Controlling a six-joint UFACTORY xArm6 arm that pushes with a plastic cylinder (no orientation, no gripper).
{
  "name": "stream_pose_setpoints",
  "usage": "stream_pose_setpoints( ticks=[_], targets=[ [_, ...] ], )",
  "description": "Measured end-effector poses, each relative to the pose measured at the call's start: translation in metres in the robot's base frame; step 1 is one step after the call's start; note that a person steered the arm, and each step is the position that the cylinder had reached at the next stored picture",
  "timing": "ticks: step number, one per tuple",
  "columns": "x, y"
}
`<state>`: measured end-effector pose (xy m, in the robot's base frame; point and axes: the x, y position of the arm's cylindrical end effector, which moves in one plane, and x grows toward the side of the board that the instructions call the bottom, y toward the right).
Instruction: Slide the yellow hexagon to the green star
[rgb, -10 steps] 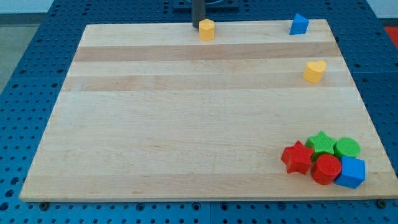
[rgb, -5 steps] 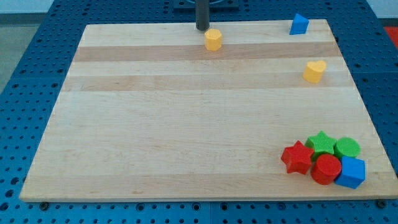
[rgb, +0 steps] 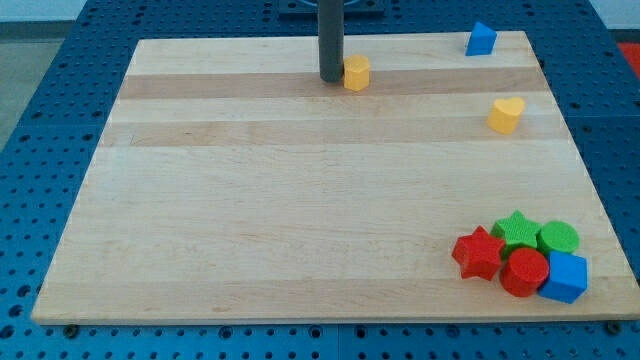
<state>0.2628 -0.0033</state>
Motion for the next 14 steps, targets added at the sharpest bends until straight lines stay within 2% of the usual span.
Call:
stream_pose_setpoints(
  ticks=[1, 4, 6, 10, 13, 14],
  targets=[
    [-0.021, 0.019],
    [0.064, 0.054],
    [0.087, 0.099],
    [0.175, 0.146],
    [0.187, 0.164],
    [0.186, 0.131]
  ],
)
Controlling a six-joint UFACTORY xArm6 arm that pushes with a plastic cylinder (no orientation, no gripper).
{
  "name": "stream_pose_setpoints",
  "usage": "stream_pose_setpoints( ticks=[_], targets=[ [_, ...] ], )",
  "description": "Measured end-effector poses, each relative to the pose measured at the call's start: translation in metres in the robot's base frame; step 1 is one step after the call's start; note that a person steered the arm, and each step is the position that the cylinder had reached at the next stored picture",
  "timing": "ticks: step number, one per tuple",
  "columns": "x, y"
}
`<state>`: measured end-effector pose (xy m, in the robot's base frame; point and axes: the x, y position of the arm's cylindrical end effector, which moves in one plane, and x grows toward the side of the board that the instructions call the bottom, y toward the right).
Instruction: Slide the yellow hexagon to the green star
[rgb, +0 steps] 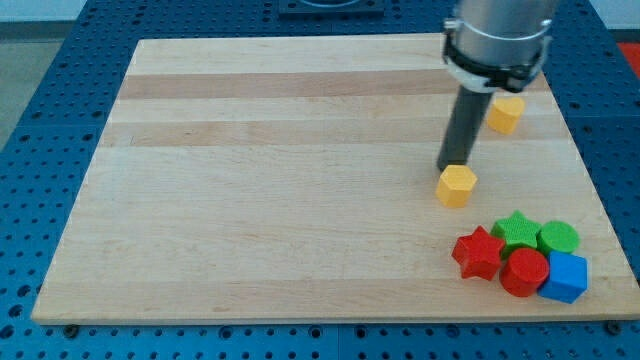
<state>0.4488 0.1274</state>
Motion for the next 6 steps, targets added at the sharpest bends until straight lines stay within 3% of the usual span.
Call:
stream_pose_setpoints(
  ticks=[2, 6],
  targets=[
    [0.021, -0.013],
    [0.045, 0.027]
  ],
)
